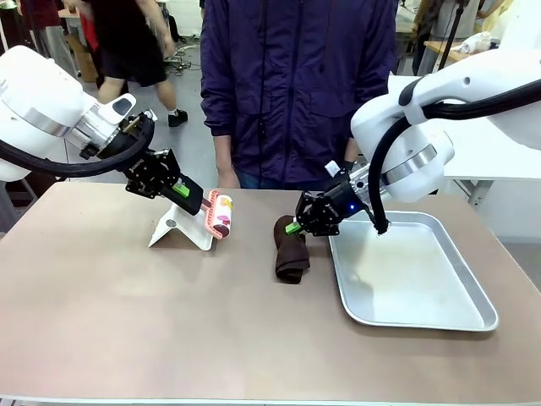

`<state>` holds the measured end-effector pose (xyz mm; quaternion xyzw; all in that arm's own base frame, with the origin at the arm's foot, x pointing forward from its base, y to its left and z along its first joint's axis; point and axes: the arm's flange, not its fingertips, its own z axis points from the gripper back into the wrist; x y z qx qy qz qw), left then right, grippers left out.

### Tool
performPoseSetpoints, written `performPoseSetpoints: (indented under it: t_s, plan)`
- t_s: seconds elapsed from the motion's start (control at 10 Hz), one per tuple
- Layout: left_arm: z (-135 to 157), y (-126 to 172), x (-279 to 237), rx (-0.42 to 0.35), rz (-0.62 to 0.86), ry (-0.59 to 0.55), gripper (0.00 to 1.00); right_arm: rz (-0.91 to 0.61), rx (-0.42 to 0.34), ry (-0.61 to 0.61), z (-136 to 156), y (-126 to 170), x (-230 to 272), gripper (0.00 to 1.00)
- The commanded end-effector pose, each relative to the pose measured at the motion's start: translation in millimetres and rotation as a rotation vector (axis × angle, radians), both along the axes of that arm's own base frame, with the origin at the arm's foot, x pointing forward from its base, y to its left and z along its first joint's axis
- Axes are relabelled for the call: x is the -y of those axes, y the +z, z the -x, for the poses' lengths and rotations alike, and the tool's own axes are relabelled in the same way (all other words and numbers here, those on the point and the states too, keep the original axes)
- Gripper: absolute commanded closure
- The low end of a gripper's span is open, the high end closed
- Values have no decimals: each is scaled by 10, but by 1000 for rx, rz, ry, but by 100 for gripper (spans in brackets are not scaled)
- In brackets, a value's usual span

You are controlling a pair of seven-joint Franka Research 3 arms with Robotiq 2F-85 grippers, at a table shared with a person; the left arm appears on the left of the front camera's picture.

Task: Clean the surface of the table.
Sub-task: Return the Lint Roller and towel to their original positions.

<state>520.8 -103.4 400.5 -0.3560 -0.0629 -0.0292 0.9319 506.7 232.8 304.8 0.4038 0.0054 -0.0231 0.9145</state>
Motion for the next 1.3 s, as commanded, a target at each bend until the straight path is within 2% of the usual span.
performPoseSetpoints:
  t_s: [0.0,0.4,1.2]
  plan:
    - [-101,34,-18,-28,3,33,78,15,47,35,-63,-16,-4,91]
    - [-171,-17,-91,-67,-64,54,78,25,18,56,-100,-113,42,91]
    - [-200,-34,-106,-86,-115,64,78,10,-20,65,-152,-183,54,91]
